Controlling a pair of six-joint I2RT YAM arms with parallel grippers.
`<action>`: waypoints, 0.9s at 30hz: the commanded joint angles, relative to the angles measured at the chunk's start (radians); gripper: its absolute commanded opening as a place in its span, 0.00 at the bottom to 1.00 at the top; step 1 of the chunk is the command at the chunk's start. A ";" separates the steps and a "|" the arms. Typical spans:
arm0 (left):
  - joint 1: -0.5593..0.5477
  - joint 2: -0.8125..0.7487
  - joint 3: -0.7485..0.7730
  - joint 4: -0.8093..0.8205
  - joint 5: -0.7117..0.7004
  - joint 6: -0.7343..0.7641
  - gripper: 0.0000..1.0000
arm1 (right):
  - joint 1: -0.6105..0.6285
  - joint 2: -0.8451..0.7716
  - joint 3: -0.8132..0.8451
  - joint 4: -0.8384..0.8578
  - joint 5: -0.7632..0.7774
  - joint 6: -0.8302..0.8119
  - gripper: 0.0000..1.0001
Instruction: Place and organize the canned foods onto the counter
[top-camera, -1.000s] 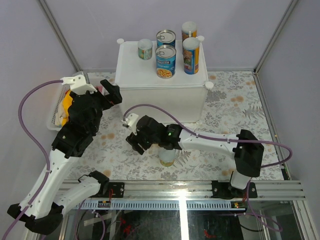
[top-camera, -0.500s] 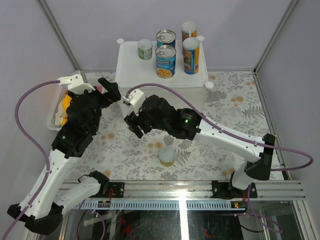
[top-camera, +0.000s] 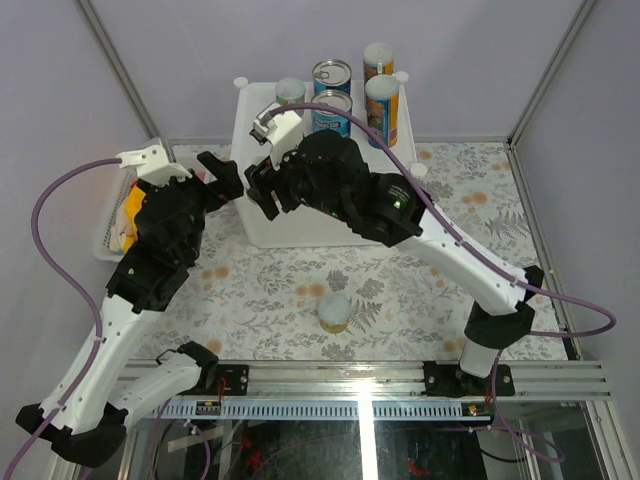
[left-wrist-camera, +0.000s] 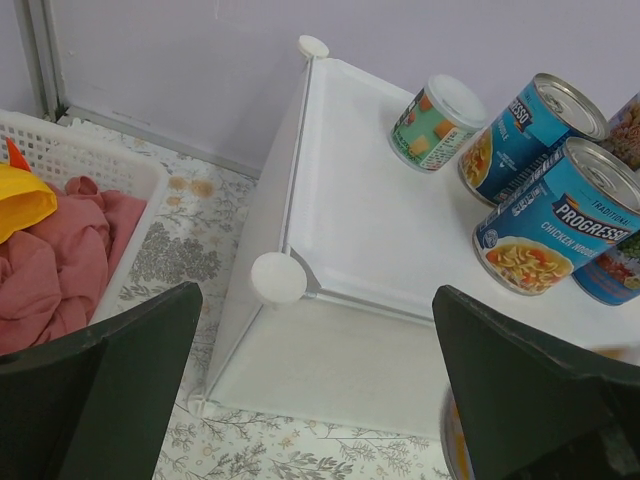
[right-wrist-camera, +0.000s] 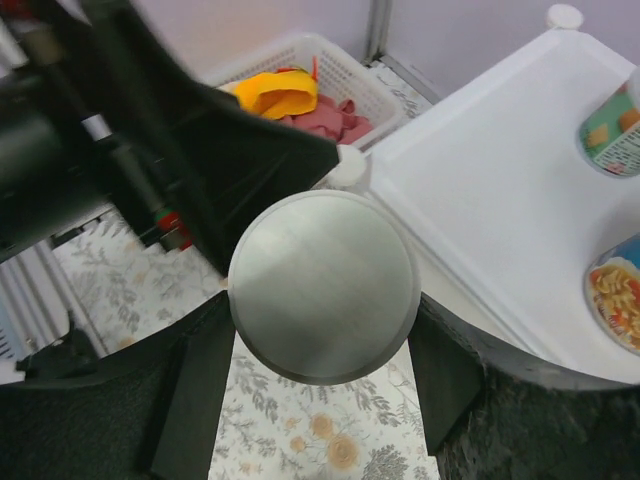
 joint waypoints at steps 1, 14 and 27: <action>-0.002 0.007 -0.002 0.084 -0.022 0.014 1.00 | -0.063 0.058 0.109 0.027 0.023 -0.023 0.10; -0.002 0.047 -0.019 0.147 -0.010 0.034 1.00 | -0.187 0.206 0.264 0.069 0.011 0.012 0.10; -0.002 0.060 -0.037 0.171 -0.002 0.033 1.00 | -0.244 0.262 0.294 0.071 -0.016 0.056 0.10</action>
